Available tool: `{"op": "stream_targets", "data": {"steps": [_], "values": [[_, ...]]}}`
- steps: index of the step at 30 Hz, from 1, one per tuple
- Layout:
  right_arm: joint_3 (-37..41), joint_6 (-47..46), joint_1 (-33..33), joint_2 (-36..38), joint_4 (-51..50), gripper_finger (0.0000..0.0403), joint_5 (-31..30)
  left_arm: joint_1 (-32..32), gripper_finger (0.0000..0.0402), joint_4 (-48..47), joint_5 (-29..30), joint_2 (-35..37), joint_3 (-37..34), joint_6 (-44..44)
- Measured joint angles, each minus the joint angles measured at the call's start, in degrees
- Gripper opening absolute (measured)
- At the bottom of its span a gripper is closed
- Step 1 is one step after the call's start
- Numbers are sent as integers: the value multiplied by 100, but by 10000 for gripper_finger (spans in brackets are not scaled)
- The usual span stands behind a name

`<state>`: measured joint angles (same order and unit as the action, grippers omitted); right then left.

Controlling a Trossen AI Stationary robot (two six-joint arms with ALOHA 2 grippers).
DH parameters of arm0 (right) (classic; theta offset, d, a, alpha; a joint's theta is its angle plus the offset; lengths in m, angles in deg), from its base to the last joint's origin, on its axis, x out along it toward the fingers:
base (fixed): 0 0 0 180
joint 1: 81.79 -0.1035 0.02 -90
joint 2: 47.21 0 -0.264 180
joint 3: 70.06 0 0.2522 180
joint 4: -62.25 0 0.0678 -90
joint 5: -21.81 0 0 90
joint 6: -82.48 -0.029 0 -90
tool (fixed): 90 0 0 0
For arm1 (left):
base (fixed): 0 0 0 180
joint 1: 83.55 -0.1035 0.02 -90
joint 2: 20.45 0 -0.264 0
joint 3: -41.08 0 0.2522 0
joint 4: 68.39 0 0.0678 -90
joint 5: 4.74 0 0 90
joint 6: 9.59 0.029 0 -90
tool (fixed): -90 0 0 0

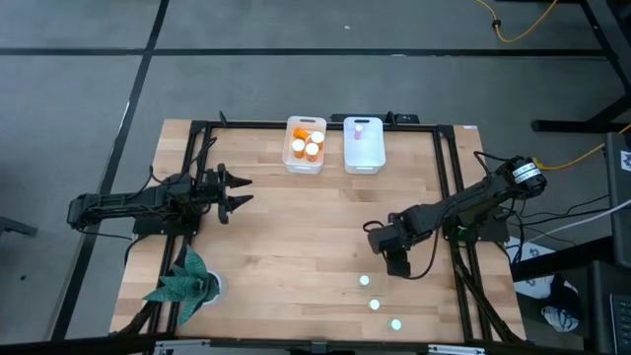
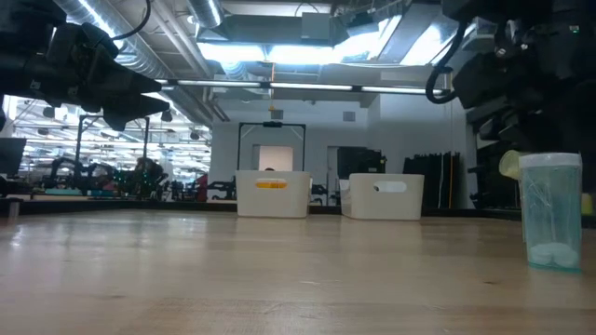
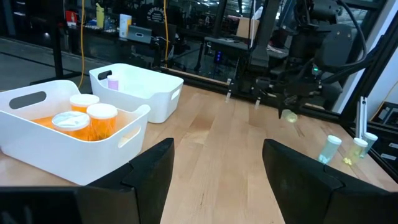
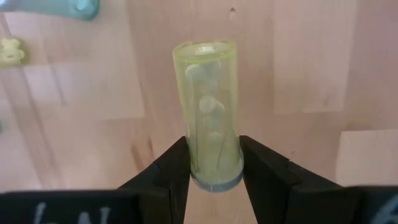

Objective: Pick and place medicine bottles into bin by pill shape (circle, oval)
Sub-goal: Put the yellow tablet bottle into the right white bin

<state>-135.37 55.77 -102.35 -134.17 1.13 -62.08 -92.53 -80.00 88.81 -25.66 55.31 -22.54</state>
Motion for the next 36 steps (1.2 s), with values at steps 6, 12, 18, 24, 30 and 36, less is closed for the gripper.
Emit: {"op": "stream_targets", "data": {"steps": [6,12,18,24,30,36], "values": [[0,1,2,0,0,133,-199,-2,237,0,-2,0,0,0],[0,-1,0,0,-2,133,-197,-1,237,0,-1,-1,0,0],[0,-1,0,0,-1,133,-197,-2,237,0,0,-2,-2,0],[0,-4,0,0,-2,134,-199,-1,237,0,-1,-1,-1,-1],[0,-4,1,0,-2,134,-202,-1,237,0,-1,0,0,-1],[1,-4,0,0,-1,134,-206,-1,237,0,-1,-2,-1,0]]}}
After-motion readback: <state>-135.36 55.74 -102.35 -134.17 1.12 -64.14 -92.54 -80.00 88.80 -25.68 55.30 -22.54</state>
